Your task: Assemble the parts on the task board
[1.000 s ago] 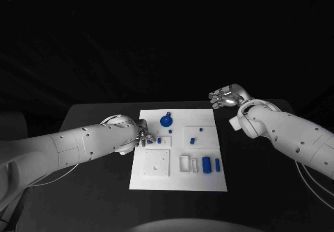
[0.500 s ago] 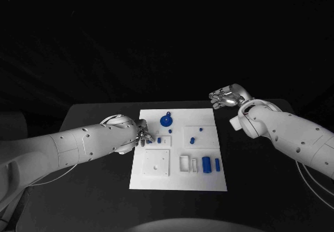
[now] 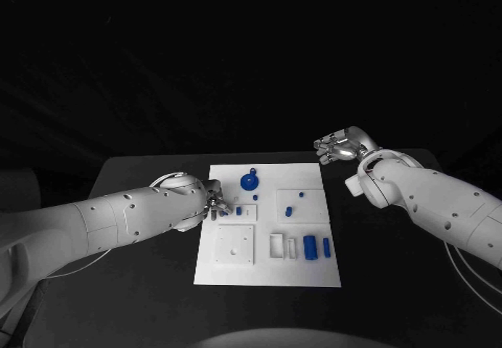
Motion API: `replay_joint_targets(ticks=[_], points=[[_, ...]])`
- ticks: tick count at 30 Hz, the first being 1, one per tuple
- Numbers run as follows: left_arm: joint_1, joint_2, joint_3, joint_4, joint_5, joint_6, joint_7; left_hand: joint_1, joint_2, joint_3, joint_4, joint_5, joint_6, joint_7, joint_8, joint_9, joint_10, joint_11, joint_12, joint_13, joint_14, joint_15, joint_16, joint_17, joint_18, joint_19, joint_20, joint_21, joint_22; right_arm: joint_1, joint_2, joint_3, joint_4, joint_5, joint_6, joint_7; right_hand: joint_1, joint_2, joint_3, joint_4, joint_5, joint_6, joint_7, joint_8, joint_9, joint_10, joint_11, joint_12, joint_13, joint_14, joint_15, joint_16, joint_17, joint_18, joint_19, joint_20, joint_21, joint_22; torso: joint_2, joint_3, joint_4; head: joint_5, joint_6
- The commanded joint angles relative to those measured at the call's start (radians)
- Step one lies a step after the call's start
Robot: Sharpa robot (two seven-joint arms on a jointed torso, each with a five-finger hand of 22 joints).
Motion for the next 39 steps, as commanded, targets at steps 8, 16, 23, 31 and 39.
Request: replay_joint_targets(ticks=[8,16,23,31,39], points=[[-0.018,-0.001,-0.013,-0.002,0.02,0.082,-0.041,-0.024,0.01,0.008,-0.006,-0.014,0.169,-0.108,0.002,-0.287,0.029,-0.03,0.005,0.003,0.001,-0.004,0.009,0.006,-0.014,-0.005,0.005,0.007,0.017,-0.001,0.0,0.001,0.0,-0.005,0.009,0.007,-0.011,-0.001,0.002,0.001,0.002,0.0,0.005,-0.003,0.0,-0.002,0.005,-0.002,-0.001,0.003,0.0,-0.005,-0.001,0.002,-0.005,-0.001,0.006,-0.001,0.0,0.0002,0.0006,0.001,-0.002],[-0.018,0.0,-0.013,-0.005,0.03,0.09,-0.043,-0.074,-0.02,-0.049,0.045,-0.064,0.17,-0.111,0.004,-0.286,0.029,-0.031,0.003,0.004,0.0,-0.005,0.006,0.002,-0.015,-0.004,0.004,0.005,0.016,-0.001,0.0,0.001,0.0,-0.005,0.009,0.007,-0.011,-0.001,0.002,0.001,0.002,0.0,0.005,-0.003,0.0,-0.002,0.005,-0.002,-0.001,0.003,0.0,-0.005,-0.001,0.002,-0.005,-0.001,0.006,-0.001,0.0,-0.0003,0.0001,0.001,-0.002],[-0.018,0.002,-0.013,-0.014,0.031,0.086,-0.043,-0.081,-0.027,-0.065,0.063,-0.076,0.17,-0.111,0.004,-0.285,0.029,-0.031,0.003,0.003,0.0,-0.006,0.006,0.002,-0.015,-0.003,0.003,0.004,0.016,-0.001,0.001,0.001,-0.001,-0.005,0.009,0.007,-0.011,-0.001,0.002,0.001,0.002,0.0,0.005,-0.003,0.0,-0.002,0.005,-0.002,-0.001,0.003,0.0,-0.005,-0.001,0.002,-0.005,-0.001,0.006,-0.001,0.0,-0.0003,0.0004,0.0,-0.002],[-0.018,0.005,-0.013,-0.022,0.031,0.072,-0.041,-0.075,-0.029,-0.071,0.072,-0.077,0.169,-0.111,0.004,-0.284,0.029,-0.031,0.003,0.002,0.0,-0.006,0.006,0.001,-0.015,-0.003,0.003,0.003,0.016,-0.003,0.003,0.001,-0.002,-0.005,0.009,0.007,-0.011,-0.001,0.002,0.001,0.002,0.0,0.005,-0.003,0.0,-0.002,0.005,-0.002,-0.001,0.003,0.0,-0.005,-0.001,0.002,-0.005,-0.001,0.006,-0.001,0.0,-0.0002,-0.0002,0.0,-0.002],[-0.018,0.007,-0.013,-0.035,0.026,0.054,-0.043,-0.103,-0.068,-0.112,0.11,-0.176,0.171,-0.111,0.007,-0.28,0.029,-0.031,0.001,-0.004,0.0,-0.007,0.004,-0.001,-0.015,-0.001,0.003,0.002,0.016,-0.004,0.002,0.001,-0.003,-0.005,0.01,0.006,-0.011,0.0,0.002,0.002,0.004,0.0,0.006,-0.003,0.0,-0.002,0.005,-0.001,-0.001,0.003,0.0,-0.006,-0.001,0.002,-0.005,-0.001,0.006,-0.002,0.0,0.0003,-0.0004,0.0,-0.003]])
